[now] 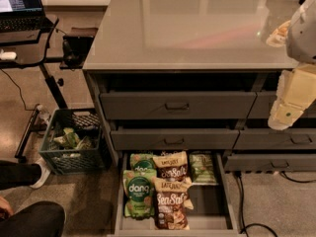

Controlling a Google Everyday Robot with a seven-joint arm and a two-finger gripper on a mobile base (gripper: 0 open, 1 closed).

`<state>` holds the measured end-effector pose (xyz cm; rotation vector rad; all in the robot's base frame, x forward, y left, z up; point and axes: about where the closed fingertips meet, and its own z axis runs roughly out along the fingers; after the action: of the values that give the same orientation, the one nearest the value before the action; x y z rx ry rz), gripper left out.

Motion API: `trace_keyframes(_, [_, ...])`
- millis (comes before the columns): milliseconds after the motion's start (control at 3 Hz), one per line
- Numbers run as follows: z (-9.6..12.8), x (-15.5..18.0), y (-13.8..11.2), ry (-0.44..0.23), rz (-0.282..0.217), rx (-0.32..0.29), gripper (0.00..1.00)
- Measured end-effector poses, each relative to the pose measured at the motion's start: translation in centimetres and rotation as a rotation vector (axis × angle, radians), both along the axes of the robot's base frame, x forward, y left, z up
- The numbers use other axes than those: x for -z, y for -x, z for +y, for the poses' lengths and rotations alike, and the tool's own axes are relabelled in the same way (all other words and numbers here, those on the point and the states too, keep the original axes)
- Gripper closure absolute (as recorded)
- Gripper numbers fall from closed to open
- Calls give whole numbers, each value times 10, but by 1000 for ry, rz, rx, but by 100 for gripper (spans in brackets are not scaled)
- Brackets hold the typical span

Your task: Pick green rice chip bag from bottom drawer and place on counter

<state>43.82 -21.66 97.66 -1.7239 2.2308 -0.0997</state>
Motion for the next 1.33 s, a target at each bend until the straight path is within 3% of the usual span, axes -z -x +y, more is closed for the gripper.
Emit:
trace_keyframes(667, [0, 13, -3, 6, -5, 25, 0])
trace_keyframes(1000, [-5, 63, -10, 38, 3, 84, 0])
trace_keyframes(1333, [-8, 143, -14, 25, 38, 100, 0])
